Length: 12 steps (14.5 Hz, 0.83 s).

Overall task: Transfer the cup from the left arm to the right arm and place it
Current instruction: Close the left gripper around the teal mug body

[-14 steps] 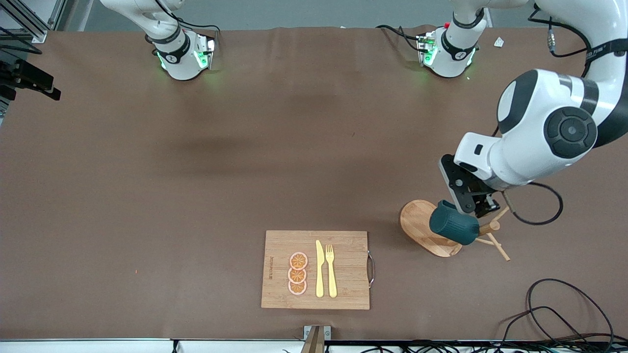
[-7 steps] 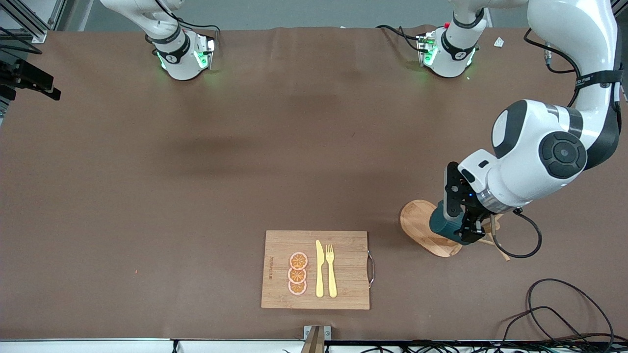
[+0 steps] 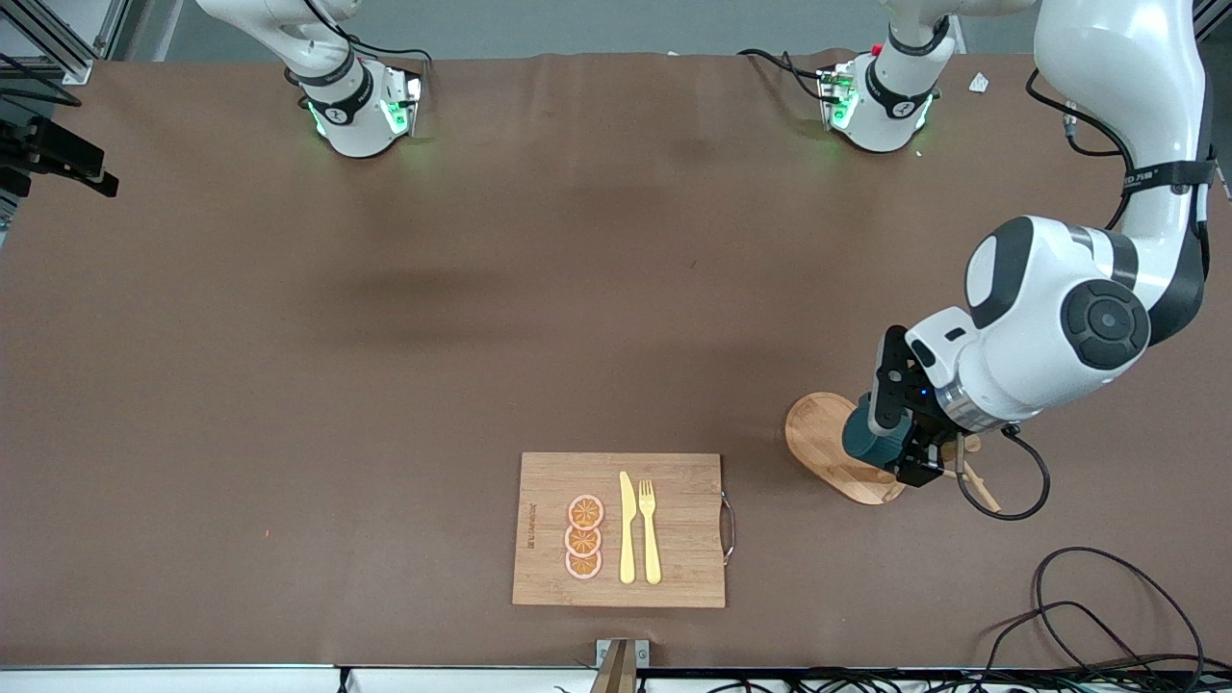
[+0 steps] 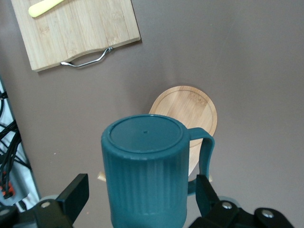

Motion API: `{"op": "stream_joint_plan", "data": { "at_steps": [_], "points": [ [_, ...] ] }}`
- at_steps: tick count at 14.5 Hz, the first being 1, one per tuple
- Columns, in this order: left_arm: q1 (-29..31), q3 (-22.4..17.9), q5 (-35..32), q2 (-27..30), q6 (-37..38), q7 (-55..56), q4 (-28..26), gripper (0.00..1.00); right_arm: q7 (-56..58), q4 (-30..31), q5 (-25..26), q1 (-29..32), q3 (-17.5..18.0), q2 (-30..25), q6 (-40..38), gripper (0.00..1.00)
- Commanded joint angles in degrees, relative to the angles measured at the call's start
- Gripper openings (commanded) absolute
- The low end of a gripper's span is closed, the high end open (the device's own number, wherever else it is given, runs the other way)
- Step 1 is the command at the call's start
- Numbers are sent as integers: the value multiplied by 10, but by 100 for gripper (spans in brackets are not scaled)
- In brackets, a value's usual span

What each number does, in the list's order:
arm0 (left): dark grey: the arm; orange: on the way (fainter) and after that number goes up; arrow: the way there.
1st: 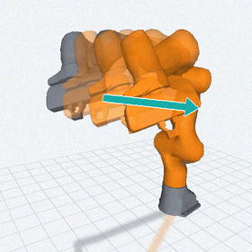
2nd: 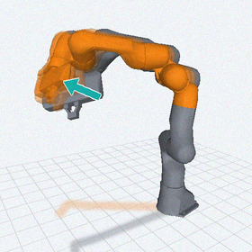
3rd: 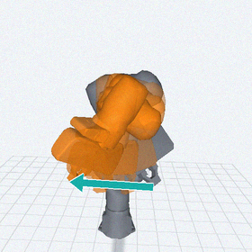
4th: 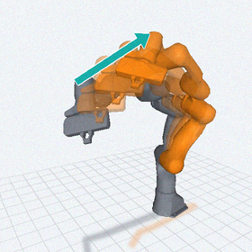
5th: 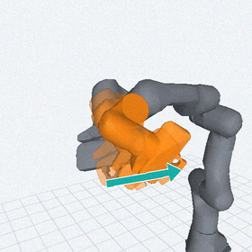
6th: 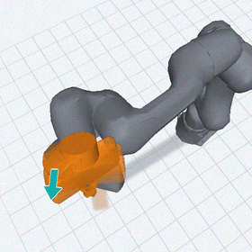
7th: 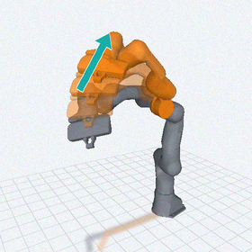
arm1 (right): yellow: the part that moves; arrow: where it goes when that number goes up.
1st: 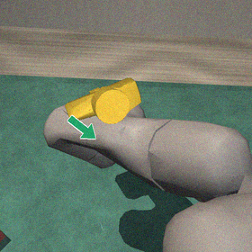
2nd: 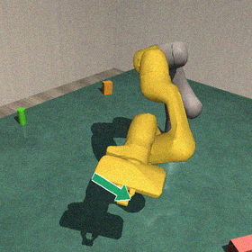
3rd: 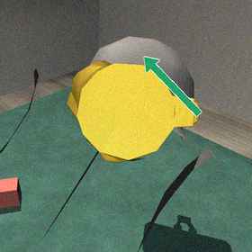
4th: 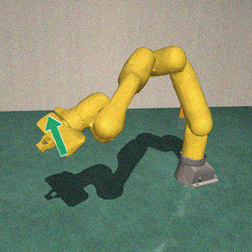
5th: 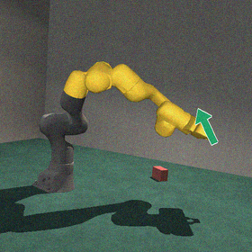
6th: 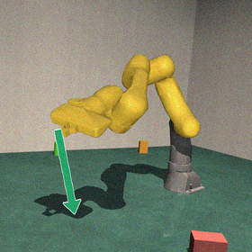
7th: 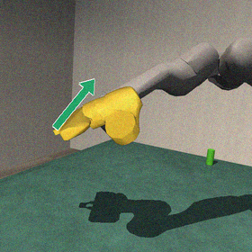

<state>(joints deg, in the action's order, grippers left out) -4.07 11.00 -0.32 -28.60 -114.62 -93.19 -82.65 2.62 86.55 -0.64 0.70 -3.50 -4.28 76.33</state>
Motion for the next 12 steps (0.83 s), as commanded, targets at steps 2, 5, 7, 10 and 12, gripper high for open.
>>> {"op": "stream_joint_plan", "data": {
  "at_steps": [2, 5, 7, 10, 12],
  "points": [
    [13, 4, 28, -9, -5, -17, 4, 99, 7, 14, 5, 12, 8, -14, 0, 100],
    [13, 4, 37, -20, -7, -20, 6, 99, 7, 14, 5, 13, 8, -14, 0, 100],
    [13, 5, 38, -23, -13, -20, 6, 99, 7, 14, 5, 12, 8, -14, 0, 100],
    [13, 5, 38, -27, -17, -20, 6, 92, 7, 14, 5, 12, 8, -14, 0, 100],
    [13, 5, 38, -27, -17, -22, 6, 68, 7, 14, 5, 12, 8, -14, 0, 100]
  ]
}}
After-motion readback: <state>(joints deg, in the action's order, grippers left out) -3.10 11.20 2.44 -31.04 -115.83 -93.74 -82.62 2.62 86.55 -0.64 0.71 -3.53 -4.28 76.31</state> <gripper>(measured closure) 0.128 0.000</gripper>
